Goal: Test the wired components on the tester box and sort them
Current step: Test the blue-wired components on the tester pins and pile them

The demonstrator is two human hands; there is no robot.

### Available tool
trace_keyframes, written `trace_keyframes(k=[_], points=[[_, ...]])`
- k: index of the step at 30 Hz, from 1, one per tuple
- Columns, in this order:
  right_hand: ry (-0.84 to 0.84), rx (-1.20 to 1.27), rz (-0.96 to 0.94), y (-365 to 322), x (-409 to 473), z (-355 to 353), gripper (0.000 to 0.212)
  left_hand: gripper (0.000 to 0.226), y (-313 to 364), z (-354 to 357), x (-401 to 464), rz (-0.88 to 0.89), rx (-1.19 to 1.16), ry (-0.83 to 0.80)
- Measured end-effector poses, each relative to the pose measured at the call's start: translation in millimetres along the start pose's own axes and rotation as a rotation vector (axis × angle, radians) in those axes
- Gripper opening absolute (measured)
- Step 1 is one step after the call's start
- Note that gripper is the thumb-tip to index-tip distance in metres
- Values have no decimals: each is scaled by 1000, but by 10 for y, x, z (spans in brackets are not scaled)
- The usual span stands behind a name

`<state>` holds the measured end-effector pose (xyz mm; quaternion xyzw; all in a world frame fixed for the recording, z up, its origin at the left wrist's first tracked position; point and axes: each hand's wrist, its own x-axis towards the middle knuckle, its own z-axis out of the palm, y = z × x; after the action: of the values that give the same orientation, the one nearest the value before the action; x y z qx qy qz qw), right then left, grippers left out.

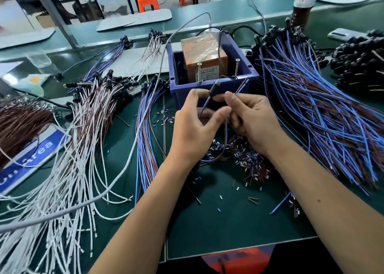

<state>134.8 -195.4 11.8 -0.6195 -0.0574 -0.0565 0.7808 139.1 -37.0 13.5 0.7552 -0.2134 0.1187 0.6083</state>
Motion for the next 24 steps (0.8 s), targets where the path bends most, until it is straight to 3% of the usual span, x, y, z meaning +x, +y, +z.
trace_keyframes(k=[3, 8, 10, 15, 21, 24], points=[[61, -31, -11, -18, -4, 3, 32, 36, -10, 52, -10, -66, -105, -13], [190, 121, -20, -122, 19, -100, 19, 4, -51, -47, 25, -113, -11, -10], [196, 159, -21, -143, 22, -129, 18, 3, -44, -89, 36, -130, -13, -56], [173, 123, -34, -134, 18, -117, 16, 8, -37, -130, 32, -142, -27, -142], [-14, 18, -26, -73, -28, -56, 21, 7, -13, -86, 21, -185, -198, -151], [-28, -23, -21, -52, -30, -29, 22, 6, -9, -94, 26, -211, -272, -135]])
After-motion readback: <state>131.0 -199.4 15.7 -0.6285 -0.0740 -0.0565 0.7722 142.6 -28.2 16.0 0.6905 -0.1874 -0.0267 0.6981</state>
